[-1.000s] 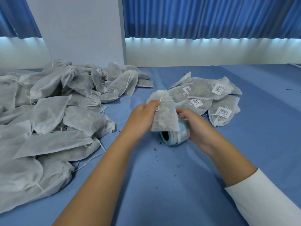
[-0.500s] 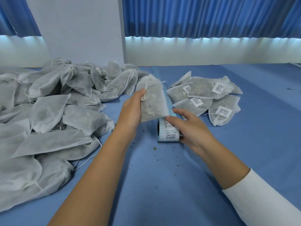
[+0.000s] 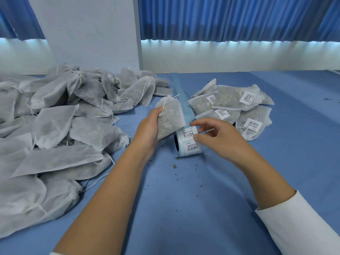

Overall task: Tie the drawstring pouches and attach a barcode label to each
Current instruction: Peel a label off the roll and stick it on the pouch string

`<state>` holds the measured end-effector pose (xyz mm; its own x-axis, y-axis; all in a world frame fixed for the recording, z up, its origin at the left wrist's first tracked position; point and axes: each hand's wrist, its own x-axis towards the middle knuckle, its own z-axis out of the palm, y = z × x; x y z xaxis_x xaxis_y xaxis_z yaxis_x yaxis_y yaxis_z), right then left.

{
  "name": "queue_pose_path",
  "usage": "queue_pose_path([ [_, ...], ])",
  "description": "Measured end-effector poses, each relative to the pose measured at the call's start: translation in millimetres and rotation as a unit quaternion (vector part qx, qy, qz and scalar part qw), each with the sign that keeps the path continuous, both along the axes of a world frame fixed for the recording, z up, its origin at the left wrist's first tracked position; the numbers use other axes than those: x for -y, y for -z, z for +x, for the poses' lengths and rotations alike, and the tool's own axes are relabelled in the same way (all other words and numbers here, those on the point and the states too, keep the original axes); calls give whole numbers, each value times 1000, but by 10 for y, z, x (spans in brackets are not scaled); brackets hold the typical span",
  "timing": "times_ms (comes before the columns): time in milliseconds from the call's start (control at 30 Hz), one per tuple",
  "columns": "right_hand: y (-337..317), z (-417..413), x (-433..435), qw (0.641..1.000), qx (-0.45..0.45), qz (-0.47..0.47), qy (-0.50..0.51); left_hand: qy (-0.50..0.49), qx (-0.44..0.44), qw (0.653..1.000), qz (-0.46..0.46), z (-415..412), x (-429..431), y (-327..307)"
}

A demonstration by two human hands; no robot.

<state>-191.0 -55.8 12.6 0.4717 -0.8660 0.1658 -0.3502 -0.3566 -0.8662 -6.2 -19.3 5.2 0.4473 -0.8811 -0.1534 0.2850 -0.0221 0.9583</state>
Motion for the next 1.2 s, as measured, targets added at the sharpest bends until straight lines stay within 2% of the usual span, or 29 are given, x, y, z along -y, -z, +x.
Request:
queue_pose_path([
  [233, 7, 16, -39, 990, -14, -141, 3, 21, 46, 999, -5, -14, 25, 2],
  [467, 5, -13, -10, 977, -50, -206, 16, 27, 32, 999, -7, 2, 17, 3],
  [733, -42, -112, 13, 975, -124, -182, -34, 31, 68, 997, -1, 40, -5, 4],
  [867, -37, -95, 6, 973, -107, -199, -37, 3, 84, 996, -8, 44, 17, 14],
  [1000, -28, -81, -2, 969, -101, -226, -24, 16, 95, 995, -33, 6, 6, -11],
  [1200, -10, -76, 5, 963, -97, -250, -8, 15, 101, 995, -12, 15, 17, 17],
])
